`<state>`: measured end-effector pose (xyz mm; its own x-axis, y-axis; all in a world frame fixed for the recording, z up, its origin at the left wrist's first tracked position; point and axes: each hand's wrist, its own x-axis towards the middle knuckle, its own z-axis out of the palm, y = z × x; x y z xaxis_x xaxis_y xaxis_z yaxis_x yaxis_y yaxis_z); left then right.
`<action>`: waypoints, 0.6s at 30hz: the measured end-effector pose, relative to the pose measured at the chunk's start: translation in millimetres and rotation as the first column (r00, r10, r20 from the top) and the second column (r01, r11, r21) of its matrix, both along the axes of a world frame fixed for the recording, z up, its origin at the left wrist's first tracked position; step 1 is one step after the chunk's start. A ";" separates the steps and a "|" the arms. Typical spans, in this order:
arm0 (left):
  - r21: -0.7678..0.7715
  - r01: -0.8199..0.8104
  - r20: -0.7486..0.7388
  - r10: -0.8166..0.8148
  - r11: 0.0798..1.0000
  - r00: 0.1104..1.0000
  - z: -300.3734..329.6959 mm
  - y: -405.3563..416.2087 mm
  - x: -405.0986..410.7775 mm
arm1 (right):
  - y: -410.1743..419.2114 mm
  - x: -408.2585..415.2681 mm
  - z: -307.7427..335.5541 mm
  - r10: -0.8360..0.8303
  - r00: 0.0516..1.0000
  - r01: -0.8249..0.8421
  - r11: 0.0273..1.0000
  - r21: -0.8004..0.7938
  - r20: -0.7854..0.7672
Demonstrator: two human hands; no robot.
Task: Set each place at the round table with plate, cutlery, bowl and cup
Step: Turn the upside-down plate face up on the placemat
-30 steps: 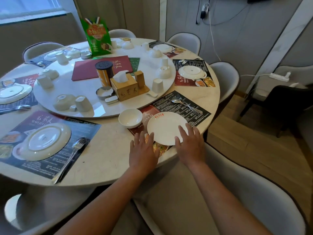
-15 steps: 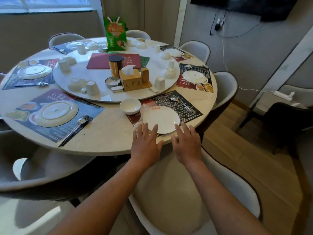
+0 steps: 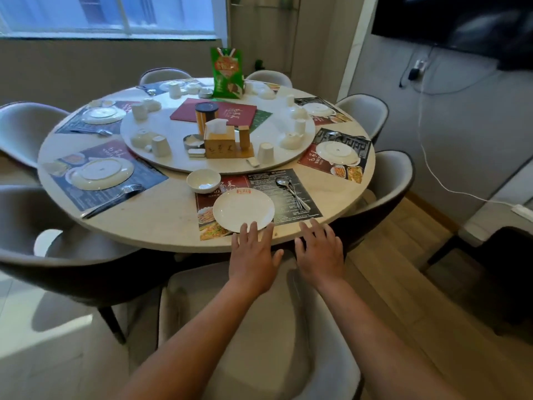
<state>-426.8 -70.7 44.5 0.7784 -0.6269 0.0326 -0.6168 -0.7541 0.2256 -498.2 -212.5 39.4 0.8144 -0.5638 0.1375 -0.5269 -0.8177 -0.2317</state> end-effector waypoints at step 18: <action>-0.045 -0.130 0.020 0.131 0.990 0.991 -7.7 -108.6 9.8 | -110.3 19.0 -12.4 0.137 0.990 -0.138 0.990 0.041 0.009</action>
<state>-417.0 -179.4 36.8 0.8524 -0.5174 0.0762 -0.5189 -0.8185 0.2468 -479.3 -322.8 26.9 0.8838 -0.4518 0.1215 -0.4086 -0.8719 -0.2698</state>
